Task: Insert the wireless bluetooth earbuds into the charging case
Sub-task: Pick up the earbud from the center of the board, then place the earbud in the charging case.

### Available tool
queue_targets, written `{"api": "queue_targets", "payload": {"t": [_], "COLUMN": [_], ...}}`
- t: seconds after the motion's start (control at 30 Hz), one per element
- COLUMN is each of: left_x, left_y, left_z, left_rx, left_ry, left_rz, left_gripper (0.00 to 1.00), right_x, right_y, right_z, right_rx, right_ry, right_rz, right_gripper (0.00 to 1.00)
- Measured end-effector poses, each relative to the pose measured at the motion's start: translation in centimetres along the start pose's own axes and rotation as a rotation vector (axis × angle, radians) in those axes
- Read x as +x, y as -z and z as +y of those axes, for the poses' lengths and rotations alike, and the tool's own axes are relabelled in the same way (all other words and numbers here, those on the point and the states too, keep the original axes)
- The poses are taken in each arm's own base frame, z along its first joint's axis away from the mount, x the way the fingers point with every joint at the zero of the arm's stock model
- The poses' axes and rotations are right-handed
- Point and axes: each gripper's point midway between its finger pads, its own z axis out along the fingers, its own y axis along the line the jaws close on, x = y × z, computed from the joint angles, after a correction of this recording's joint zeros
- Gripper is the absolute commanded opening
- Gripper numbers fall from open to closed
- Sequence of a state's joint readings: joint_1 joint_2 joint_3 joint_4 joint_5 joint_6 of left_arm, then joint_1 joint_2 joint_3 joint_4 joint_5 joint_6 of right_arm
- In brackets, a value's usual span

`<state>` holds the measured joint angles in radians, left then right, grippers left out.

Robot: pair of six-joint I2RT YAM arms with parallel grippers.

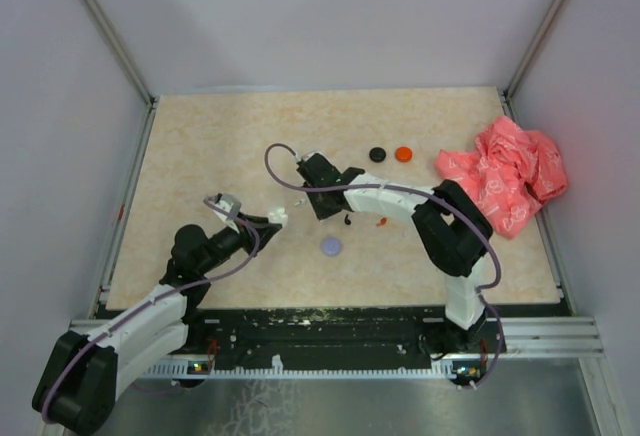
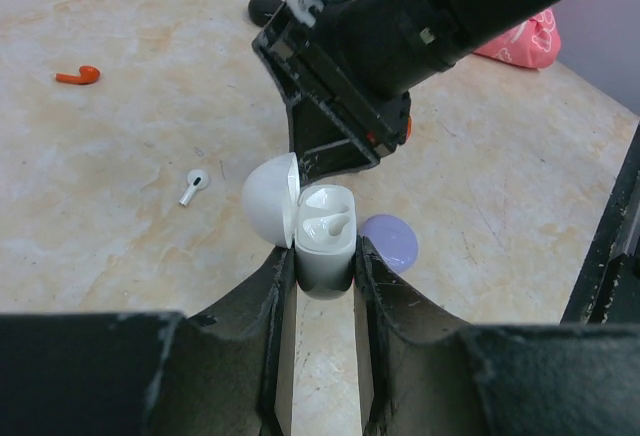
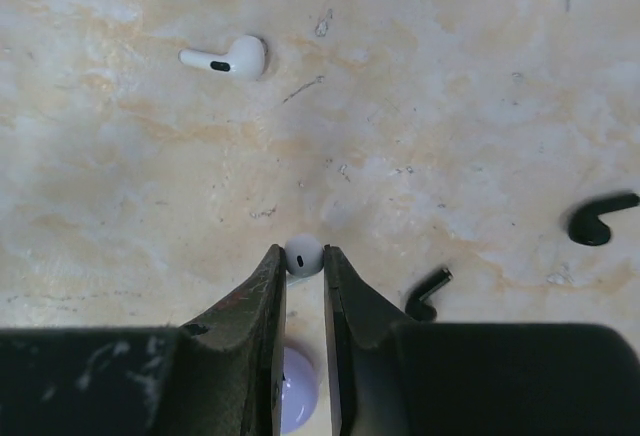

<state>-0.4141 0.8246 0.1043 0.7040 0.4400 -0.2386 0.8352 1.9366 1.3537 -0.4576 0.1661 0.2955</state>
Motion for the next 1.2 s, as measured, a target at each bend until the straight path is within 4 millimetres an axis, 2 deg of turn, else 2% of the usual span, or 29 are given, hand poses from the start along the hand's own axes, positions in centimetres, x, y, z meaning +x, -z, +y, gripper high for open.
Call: {"api": "queue_targets", "payload": {"t": [0.2,0.4,0.6,0.8,1.03,1.2], "left_x": [-0.5,-1.6,-2.1,-2.7,-4.9,-5.7], "left_y": [0.0,0.0,0.2,0.7,0.8,0.9], "left_z": [-0.6,-1.1,-1.4,-1.7,-2.4,-2.7], "left_rx": [0.039,0.074,0.095,0.108,0.128,0.140], "left_ry": [-0.046,-0.116,-0.186,-0.254,-0.330,-0.352], "left_rz": [-0.017,-0.062,-0.113,-0.183,-0.277,-0.308], "left_gripper": [0.01,0.00,0.00,0.00,0.00,0.00], "right_x": [-3.7,-7.3,-8.7,-8.0,-7.4,-7.3], "right_y": [5.2,12.3,17.1,19.0,19.8,20.6], "right_z": [-0.2,1.0,2.8,5.7,8.2,9.7], "right_rx": [-0.007,0.013,0.071,0.107,0.118,0.113], "right_ry": [0.053,0.129,0.235,0.364,0.452,0.489], "right_rz": [-0.153,-0.366,-0.531,-0.611,-0.683,-0.728], "right_gripper": [0.03,0.01,0.01,0.01,0.01,0.01]}}
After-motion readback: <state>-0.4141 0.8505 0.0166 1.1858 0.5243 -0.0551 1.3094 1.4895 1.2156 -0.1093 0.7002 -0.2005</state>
